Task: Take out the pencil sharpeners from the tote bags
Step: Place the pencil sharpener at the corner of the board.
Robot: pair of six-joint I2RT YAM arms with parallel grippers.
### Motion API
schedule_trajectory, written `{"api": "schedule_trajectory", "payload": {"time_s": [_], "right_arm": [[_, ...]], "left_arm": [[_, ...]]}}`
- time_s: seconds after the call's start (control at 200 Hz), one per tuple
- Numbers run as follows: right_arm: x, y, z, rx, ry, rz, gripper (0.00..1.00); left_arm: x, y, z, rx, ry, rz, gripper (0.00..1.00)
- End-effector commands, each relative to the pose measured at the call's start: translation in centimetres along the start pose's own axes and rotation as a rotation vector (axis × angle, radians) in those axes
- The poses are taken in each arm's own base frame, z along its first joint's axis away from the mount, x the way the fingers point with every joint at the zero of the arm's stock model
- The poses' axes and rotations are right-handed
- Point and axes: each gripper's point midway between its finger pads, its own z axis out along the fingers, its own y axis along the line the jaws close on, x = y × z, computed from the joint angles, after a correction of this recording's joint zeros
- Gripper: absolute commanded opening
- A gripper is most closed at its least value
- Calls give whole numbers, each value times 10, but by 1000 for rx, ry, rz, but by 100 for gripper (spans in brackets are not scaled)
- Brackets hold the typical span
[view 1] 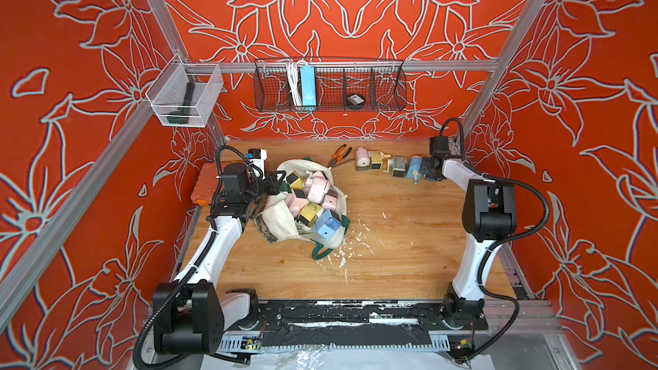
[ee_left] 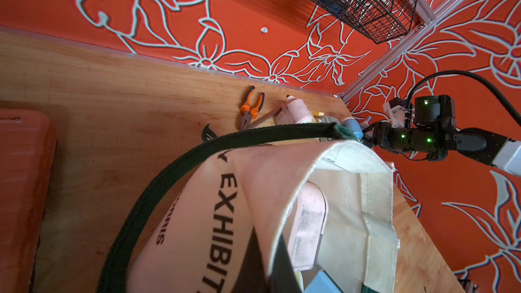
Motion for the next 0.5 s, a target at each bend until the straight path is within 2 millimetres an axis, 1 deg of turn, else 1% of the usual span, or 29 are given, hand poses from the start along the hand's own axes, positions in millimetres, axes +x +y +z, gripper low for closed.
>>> {"api": "schedule_trajectory", "payload": {"time_s": [0.0,0.1,0.205,0.27,0.32,0.495], "right_arm": [[0,2,9,-5,11,-4,42],[6,3,14,-8,25,-2,45],[9,1,13,-4,33,9,55],[8,-1,9,2,28,15,61],[6,-1,4,-1,18,22,64],[-4,-2,-12,-17,-1,56,69]], "left_arm": [[-9,-9,-5,14,-16,14,0],[-8,-9,-4,14,-14,12,0],[-8,-9,-5,14,-15,15,0],[-7,-9,-4,14,-13,14,0],[-8,-10,-5,15,-14,14,0],[-7,-10,-4,17,-12,13,0]]}}
